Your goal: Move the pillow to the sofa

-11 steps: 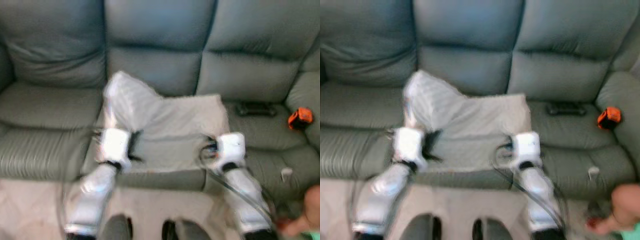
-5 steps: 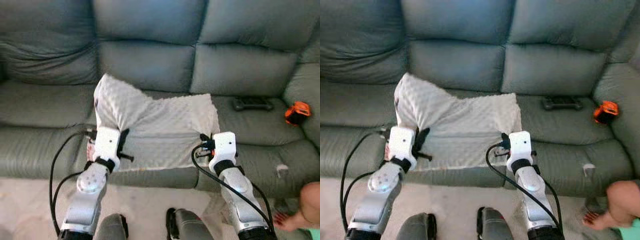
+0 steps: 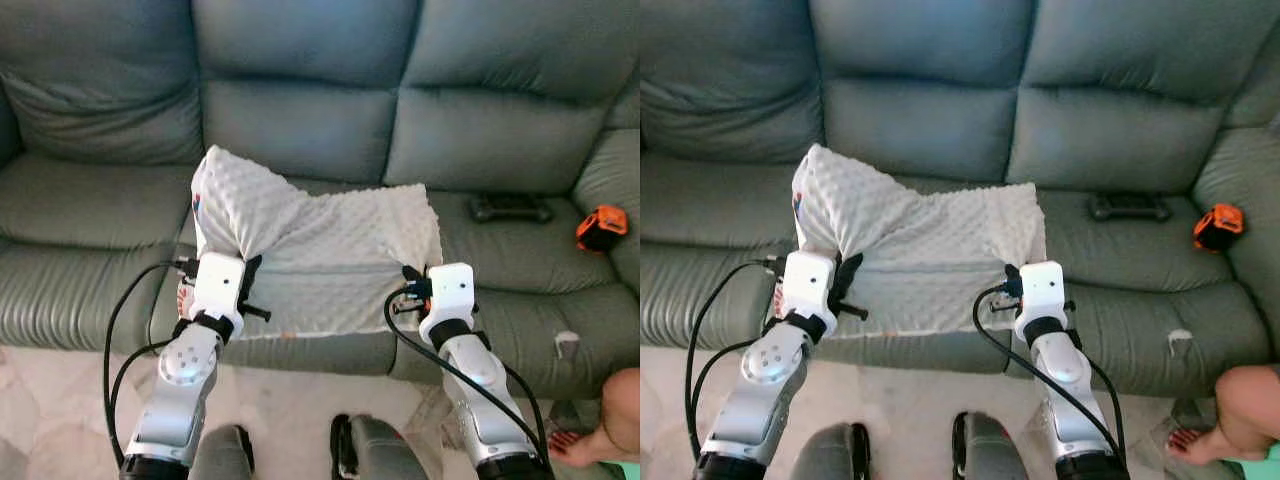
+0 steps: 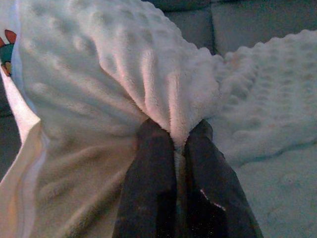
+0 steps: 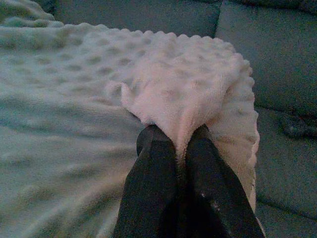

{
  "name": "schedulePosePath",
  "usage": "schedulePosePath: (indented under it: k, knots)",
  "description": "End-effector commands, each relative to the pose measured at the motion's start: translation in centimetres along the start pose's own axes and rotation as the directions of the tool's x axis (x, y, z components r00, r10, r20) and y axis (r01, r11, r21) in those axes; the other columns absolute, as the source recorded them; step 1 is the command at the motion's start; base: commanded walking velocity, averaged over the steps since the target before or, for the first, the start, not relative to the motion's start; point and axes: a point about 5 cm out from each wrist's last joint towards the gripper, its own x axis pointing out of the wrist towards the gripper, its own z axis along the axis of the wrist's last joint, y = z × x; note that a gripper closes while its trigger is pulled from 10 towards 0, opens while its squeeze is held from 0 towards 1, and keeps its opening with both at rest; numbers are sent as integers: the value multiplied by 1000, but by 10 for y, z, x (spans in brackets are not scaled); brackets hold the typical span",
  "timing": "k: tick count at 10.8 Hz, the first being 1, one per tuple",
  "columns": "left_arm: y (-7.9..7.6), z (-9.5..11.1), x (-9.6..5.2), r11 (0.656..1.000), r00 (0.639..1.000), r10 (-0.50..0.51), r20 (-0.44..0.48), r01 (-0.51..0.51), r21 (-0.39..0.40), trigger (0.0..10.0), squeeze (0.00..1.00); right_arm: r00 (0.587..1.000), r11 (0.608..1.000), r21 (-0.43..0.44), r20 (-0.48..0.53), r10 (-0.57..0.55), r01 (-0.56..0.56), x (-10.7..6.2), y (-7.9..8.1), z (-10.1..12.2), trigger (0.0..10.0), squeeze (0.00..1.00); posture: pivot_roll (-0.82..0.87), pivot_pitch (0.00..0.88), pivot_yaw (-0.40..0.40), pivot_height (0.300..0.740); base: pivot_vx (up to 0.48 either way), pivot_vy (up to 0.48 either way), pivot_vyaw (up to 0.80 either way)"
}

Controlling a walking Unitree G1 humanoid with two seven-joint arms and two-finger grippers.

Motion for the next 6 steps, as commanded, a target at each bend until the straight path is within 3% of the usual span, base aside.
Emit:
schedulePosePath:
  k: [1, 3, 6]
  knots:
    - [1, 2, 0, 1000, 1000, 3, 13, -3, -2, 10000, 0, 1000, 1000, 0, 10, 6, -6, -1, 0, 1, 10000, 0, -39, 173, -39, 672, 0, 0, 0]
    - [1, 5, 1, 1000, 1000, 8, 27, -8, -14, 10000, 0, 1000, 1000, 0, 14, 11, -11, 0, 1, 1, 10000, 0, -39, 176, -40, 632, 0, 0, 0]
    - [-1, 7, 2, 999, 999, -13, 32, 14, -33, 10000, 0, 1000, 1000, 1, 13, 9, -9, 0, 1, 2, 10000, 0, -43, 177, -38, 632, 0, 0, 0]
